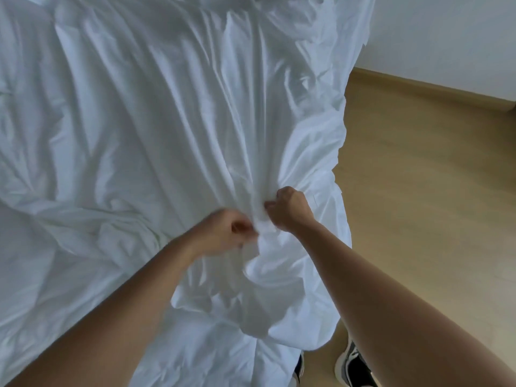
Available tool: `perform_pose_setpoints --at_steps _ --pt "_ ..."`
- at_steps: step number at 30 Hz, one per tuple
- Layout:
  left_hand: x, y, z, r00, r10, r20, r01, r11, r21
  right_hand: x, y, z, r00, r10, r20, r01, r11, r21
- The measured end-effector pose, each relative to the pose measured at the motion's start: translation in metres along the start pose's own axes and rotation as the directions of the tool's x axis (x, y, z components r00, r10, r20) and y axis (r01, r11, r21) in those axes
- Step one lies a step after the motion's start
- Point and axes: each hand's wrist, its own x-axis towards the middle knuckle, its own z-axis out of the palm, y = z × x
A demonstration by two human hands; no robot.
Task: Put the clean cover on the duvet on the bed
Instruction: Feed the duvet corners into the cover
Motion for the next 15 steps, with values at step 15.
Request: perform_pose_setpoints --at_steps 15 --pt "0.064 -0.03 -0.011 0.729 -0.407 -0.551 0.507 0.862 0.033 -0.05 0.01 0.025 0.841 -0.031 0.54 0.326 0.826 -0.46"
